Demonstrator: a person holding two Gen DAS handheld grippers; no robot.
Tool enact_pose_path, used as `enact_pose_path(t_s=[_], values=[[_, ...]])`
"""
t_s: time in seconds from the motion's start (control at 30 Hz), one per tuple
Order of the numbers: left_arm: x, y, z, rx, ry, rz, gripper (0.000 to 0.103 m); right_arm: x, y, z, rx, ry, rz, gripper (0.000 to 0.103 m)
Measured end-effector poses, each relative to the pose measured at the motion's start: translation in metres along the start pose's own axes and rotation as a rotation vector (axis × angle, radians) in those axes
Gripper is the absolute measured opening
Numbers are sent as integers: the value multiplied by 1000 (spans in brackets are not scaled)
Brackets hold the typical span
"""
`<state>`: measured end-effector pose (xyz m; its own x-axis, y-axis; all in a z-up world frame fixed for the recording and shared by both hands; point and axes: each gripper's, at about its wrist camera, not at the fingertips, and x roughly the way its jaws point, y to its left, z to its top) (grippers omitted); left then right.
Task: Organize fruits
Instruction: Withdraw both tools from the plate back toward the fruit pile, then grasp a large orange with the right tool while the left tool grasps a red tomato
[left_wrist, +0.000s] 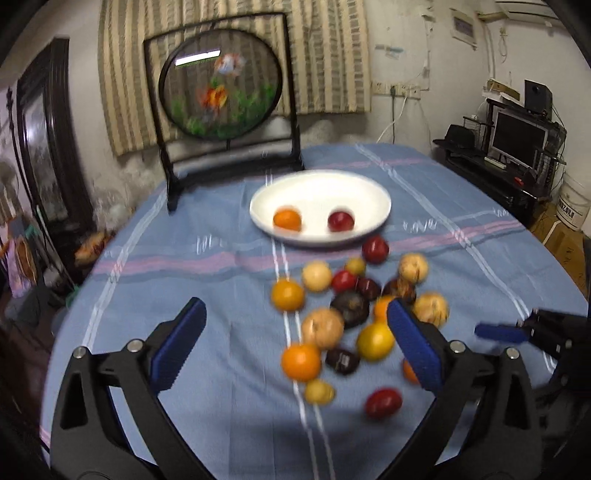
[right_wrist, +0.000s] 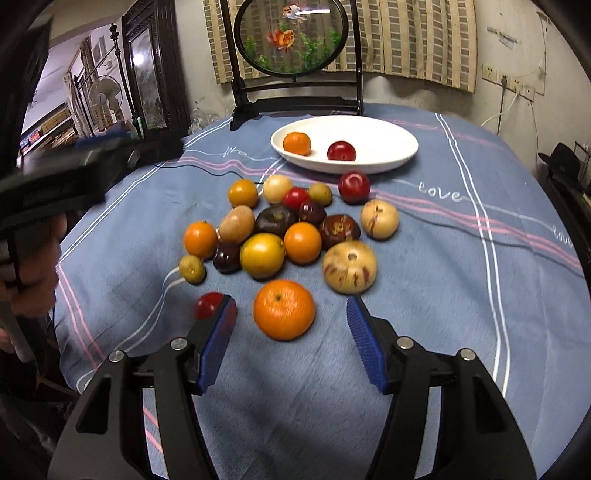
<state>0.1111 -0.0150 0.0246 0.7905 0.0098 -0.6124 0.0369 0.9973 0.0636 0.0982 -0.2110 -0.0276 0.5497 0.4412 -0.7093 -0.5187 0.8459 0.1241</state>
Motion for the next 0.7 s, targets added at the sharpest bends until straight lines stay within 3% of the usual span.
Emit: enact_pose_path(t_s=[0.2, 0.33, 0.7], values=[[5, 24, -47, -66, 72, -62, 100, 11, 1, -4, 12, 28, 13, 63], [-3, 30, -70, -45, 61, -75, 100, 21, 8, -2, -15, 54, 4, 63], [-13, 24, -81, 24, 3, -131, 100, 37, 11, 3, -19, 79, -14, 60]])
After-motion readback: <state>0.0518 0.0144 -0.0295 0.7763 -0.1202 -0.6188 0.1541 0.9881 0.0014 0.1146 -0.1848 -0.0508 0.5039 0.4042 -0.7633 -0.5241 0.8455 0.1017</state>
